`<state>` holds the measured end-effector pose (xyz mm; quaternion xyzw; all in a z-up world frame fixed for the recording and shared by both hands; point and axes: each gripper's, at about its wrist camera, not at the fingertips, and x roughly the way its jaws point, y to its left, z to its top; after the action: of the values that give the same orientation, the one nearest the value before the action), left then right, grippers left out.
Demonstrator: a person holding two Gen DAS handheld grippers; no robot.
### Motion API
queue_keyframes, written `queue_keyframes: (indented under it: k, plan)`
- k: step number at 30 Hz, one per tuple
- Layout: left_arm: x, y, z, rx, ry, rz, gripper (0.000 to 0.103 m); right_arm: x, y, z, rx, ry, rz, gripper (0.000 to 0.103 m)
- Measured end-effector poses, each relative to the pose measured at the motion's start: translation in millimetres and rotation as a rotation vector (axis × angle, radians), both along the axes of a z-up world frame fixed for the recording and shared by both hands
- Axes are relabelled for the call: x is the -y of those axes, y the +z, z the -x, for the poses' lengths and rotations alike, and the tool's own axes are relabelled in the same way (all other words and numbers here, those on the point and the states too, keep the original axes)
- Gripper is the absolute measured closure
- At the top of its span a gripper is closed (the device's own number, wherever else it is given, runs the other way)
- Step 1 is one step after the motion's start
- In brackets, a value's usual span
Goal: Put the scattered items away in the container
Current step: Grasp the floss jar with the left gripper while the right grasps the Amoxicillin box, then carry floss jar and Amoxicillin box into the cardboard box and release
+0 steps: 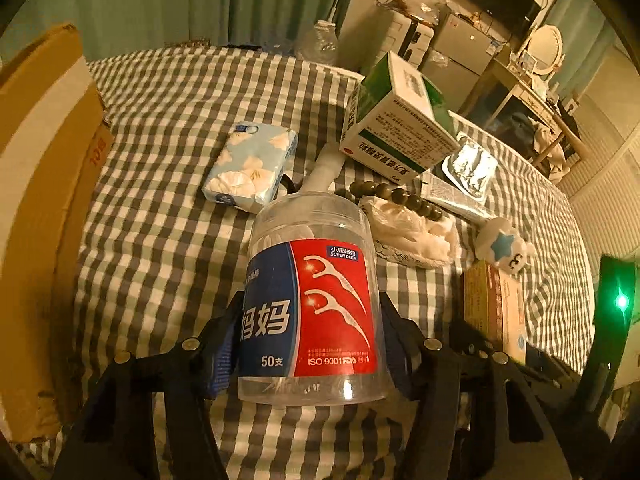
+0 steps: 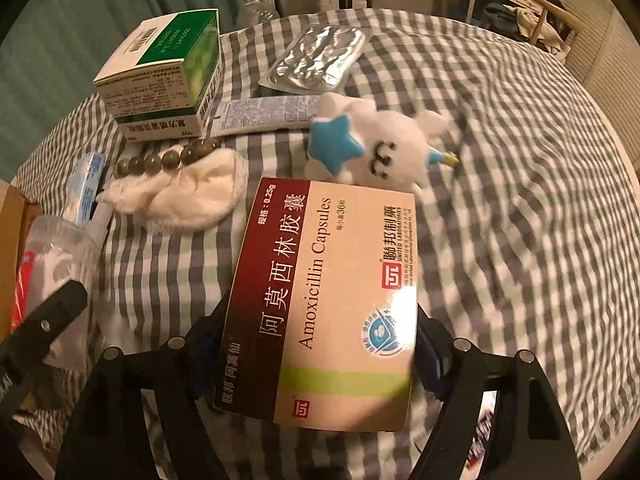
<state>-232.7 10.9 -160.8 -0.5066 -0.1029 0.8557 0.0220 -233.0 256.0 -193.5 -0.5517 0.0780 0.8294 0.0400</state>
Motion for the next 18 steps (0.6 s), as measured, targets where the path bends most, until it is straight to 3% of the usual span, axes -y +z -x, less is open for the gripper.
queue_keyframes:
  k: [3, 18]
  plan:
    - [3.9, 17.8, -8.3, -0.032, -0.006, -0.003, 0.040, -2.6, 13.8, -23.0, 0.000, 0.009, 0.022, 0.027]
    - [57.9, 131.9, -70.1, -0.251, 0.015, -0.007, 0.040, 55.5, 141.8, -107.3, -0.251, 0.091, -0.014, 0.028]
